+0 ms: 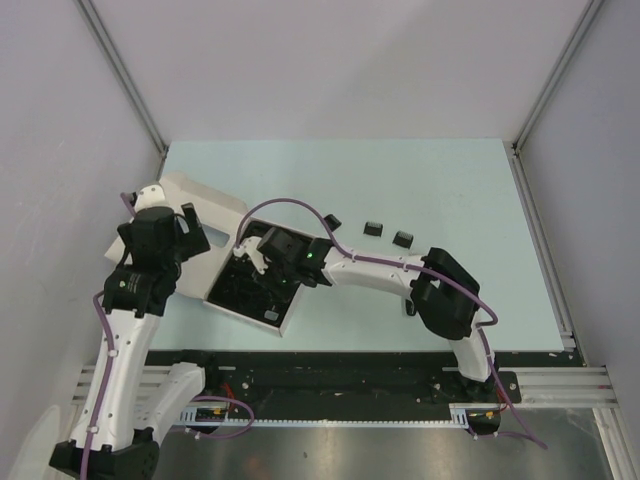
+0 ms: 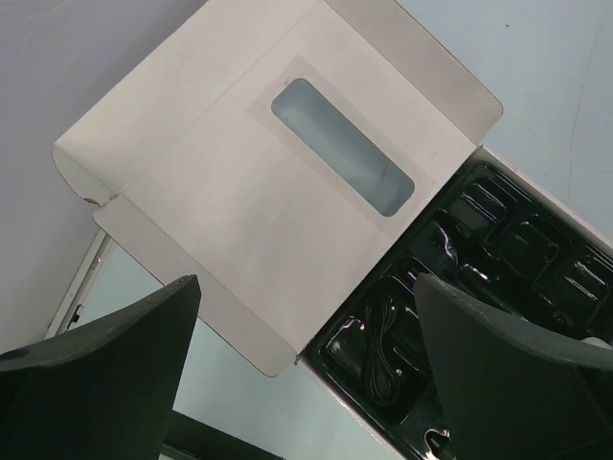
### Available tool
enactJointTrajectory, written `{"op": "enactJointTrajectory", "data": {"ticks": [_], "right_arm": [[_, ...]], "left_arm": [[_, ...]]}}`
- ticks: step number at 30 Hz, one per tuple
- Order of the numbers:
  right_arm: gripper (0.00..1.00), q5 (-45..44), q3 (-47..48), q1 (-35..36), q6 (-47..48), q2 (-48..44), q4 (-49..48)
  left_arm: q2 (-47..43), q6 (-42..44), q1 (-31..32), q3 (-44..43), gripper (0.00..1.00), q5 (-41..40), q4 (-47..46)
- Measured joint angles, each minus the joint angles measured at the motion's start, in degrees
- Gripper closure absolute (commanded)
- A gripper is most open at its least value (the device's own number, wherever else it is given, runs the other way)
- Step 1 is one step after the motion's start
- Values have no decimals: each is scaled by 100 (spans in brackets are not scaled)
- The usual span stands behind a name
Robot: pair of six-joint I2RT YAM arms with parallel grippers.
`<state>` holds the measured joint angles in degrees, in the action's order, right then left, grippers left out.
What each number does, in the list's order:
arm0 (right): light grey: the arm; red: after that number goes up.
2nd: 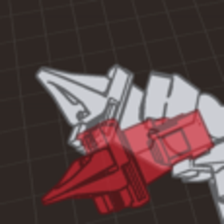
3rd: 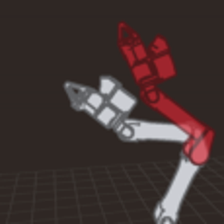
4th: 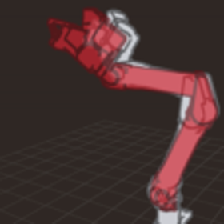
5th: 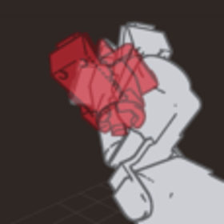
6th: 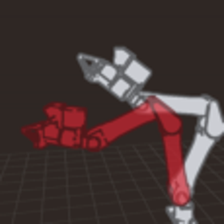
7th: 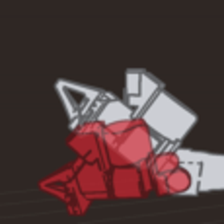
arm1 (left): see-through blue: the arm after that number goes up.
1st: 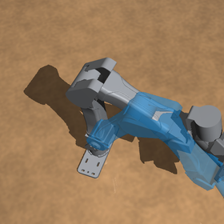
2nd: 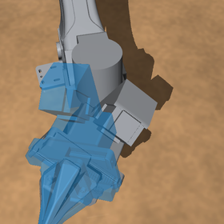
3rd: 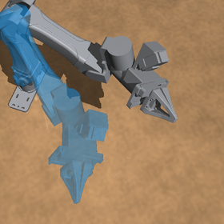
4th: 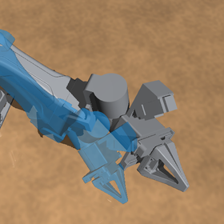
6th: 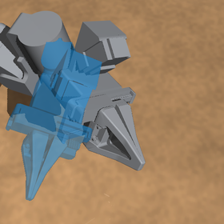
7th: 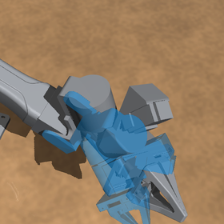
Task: Sort the hair-cutting tools
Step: Place the haircut tool in the storage box.
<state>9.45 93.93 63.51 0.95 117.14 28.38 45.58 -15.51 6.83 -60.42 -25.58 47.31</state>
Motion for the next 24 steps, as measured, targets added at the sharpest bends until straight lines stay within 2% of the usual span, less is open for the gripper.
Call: {"op": "enactJointTrajectory", "data": {"ticks": [3,7,24], "right_arm": [[96,55,-142,-9,-20,-90,-50],[100,177,-160,-9,-35,-92,-131],[100,505,-122,-9,-37,-9,-310]], "left_arm": [[48,0,0,11,0,105,2],[111,0,0,13,0,210,2],[190,4,0,59,0,334,0]]}}
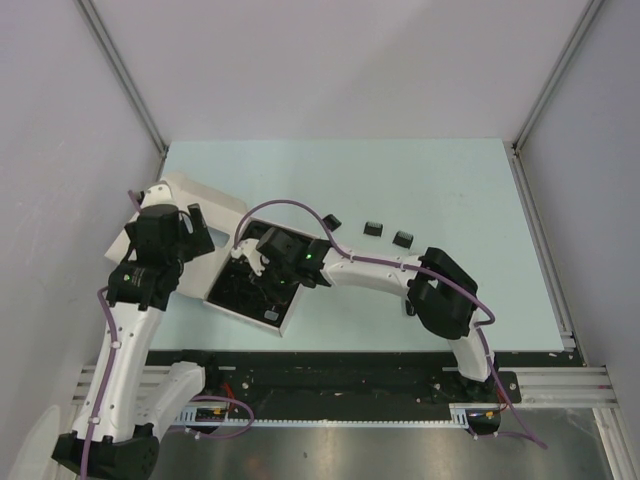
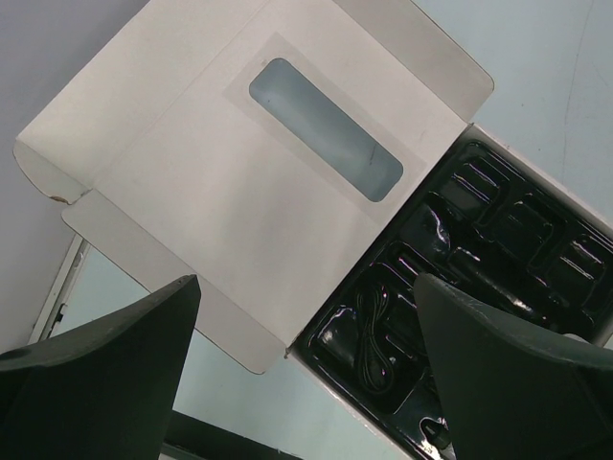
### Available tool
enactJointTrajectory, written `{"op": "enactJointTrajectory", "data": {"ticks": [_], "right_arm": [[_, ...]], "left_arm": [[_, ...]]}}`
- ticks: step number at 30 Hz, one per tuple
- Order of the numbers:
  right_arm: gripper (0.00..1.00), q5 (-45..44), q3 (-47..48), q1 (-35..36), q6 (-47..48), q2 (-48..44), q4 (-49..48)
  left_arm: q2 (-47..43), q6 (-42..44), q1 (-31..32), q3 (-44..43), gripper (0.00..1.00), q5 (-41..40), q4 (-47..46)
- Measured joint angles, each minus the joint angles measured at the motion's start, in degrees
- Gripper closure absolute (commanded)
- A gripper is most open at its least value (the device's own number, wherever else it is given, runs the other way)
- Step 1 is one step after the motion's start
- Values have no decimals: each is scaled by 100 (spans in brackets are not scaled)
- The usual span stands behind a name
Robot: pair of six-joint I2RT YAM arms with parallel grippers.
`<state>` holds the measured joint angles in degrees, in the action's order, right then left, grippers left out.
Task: Sort the hair-cutting tools
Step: Place the haircut tool in the storage box.
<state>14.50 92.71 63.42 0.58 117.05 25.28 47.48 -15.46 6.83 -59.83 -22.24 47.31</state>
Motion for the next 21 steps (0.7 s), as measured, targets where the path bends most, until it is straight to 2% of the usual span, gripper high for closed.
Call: {"op": "enactJointTrajectory", "data": {"ticks": [21], "right_arm": [[100,35,0,0,-22,149,13]], "left_arm": [[9,0,0,85,0,61,0]]}}
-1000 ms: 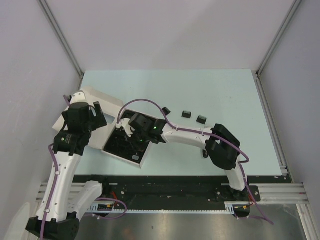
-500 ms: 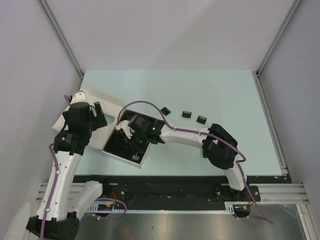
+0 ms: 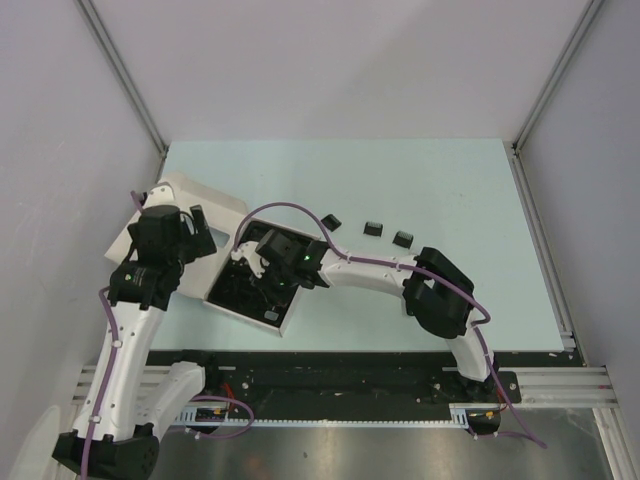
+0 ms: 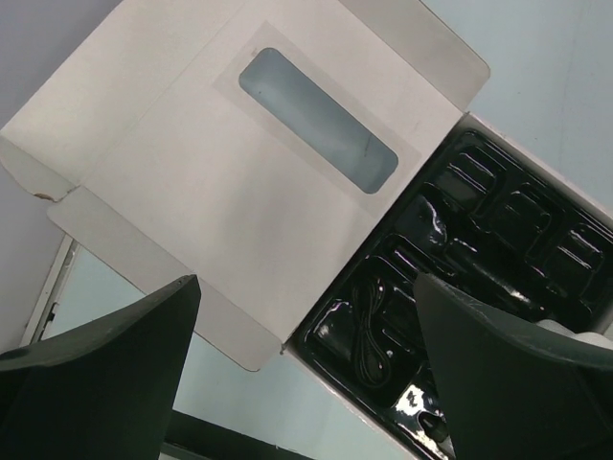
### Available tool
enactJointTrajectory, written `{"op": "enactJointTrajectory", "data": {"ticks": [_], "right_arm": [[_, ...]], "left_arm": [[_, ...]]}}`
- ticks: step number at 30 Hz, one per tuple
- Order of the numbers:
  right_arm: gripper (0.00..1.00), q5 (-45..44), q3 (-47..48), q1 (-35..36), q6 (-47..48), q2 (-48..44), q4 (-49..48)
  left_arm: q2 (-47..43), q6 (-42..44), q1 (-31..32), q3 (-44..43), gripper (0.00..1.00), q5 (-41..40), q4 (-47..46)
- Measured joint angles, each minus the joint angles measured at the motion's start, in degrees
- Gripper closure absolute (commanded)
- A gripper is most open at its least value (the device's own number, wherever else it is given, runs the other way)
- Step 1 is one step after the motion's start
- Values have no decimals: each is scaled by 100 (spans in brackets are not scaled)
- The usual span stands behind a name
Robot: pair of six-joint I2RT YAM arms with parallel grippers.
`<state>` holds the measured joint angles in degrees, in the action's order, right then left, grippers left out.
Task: Sort the hair-cutting tools
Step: Place the haircut tool in the storage box.
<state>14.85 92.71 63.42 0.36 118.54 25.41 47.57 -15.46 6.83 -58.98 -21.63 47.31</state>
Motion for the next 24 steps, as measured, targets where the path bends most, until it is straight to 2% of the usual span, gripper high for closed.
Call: {"op": "enactJointTrajectory", "data": {"ticks": [2,5,15,24], "right_arm": [[100,0,0,-9,-44,4,-2],[100,63,0,-50,-118,9,-7],[100,844,-162,-310,-398,63,-186],[100,1375,-282,-481,-590,170,-343]], "left_arm": [[-2,7,-2,0,0,140,0],[-20,9,-7,28,6,601,-2],[-374,-173,-11,608,29,2208,17],[-492,-420,-11,1003,49,3058,11]]}}
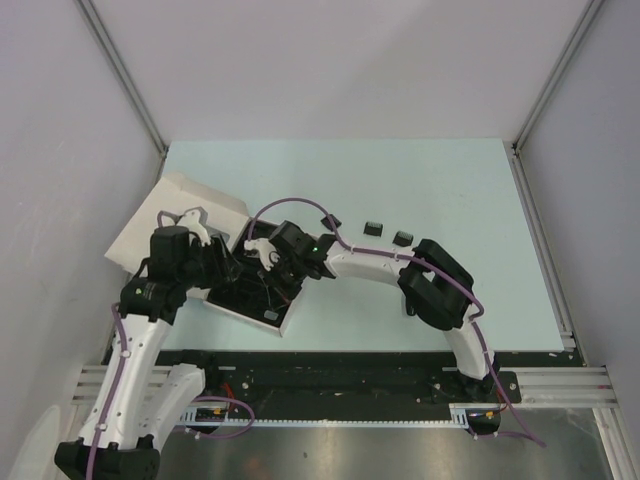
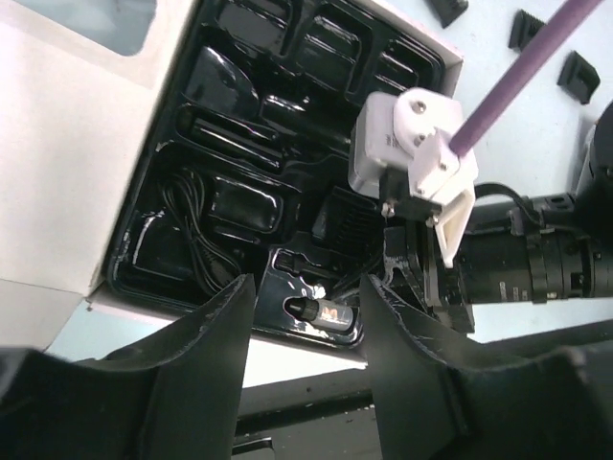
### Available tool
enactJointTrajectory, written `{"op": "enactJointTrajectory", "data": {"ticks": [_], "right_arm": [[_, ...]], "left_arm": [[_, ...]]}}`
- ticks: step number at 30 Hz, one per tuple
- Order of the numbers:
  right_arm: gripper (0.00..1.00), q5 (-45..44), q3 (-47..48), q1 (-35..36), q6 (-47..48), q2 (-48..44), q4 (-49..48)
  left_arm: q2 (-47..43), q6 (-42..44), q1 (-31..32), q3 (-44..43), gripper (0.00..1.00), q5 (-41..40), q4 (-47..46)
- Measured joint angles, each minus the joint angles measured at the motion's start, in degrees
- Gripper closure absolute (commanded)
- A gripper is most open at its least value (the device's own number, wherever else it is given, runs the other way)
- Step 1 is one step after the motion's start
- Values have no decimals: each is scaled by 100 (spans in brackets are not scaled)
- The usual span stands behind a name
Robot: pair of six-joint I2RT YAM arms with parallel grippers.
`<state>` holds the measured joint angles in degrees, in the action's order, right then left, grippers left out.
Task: Sort the hair-cutting tools
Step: Place the haircut tool in the storage box.
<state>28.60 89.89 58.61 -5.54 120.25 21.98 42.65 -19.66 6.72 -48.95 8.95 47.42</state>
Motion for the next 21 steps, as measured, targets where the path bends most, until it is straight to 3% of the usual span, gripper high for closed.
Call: {"op": "enactJointTrajectory", "data": {"ticks": [2,11,21], "right_arm": [[100,125,-11,-42,-44,15,-35],[100,302,-87,-98,-94,17,-175],[100,160,-251,-103,-90,-179,-367]], "left_arm": [[-9,-52,0,63,49,155,-2],[74,-455,-2,811,70,1095,-229],[76,-1213,-2,1187,87,1279,-750]]}}
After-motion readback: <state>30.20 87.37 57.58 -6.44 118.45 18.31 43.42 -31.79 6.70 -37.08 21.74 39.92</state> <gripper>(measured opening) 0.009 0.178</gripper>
